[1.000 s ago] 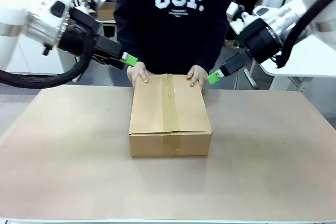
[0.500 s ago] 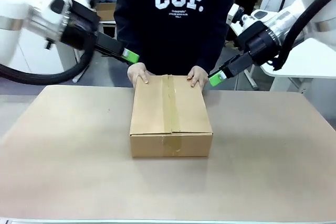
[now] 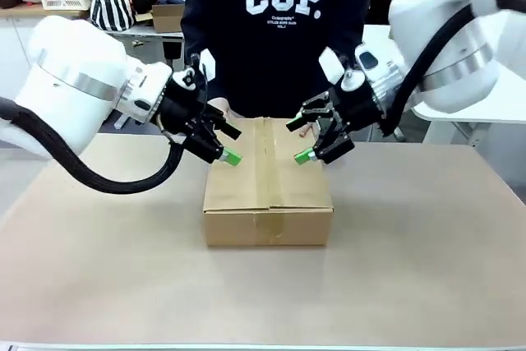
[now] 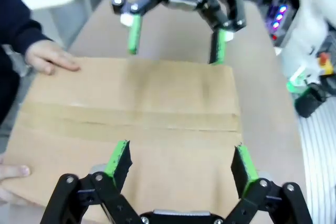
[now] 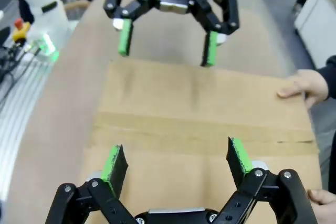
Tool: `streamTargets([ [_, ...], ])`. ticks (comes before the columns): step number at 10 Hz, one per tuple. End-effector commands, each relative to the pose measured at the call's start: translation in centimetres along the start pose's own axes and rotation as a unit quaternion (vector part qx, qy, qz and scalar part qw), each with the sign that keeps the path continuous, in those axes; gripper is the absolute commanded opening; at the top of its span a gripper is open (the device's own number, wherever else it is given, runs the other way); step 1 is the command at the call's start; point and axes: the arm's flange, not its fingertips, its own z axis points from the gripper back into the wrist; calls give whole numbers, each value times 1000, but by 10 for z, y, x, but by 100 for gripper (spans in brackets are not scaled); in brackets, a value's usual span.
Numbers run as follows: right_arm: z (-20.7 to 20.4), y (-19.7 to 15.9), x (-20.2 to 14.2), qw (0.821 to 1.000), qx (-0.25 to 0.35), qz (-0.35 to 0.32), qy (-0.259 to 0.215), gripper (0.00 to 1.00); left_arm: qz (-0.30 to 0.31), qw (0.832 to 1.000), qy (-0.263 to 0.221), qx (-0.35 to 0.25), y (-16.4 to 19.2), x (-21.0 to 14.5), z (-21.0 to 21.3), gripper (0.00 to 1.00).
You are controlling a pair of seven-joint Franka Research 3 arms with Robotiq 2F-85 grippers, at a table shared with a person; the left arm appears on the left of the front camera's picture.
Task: Pack the gift set into the box.
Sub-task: Press and hold the closed box until the human finishes sealing it.
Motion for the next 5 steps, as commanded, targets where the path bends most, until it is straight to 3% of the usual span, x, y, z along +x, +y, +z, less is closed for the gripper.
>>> streamTargets([
  [1,-12,-2,-43,999,-17,-6,-47,100,7,1000,-25,-1,13,-12,-3,100],
  [3,-20,-1,-68,997,-2,-51,-58,100,60,998,-23,-9,35,-41,2,100],
  [4,-19,0,-74,994,18,-82,-66,100,16,1000,-5,-8,12,-21,-7,100],
  [5,-17,-1,-66,998,-2,-45,-39,100,16,1000,-5,-8,12,-21,-7,100],
])
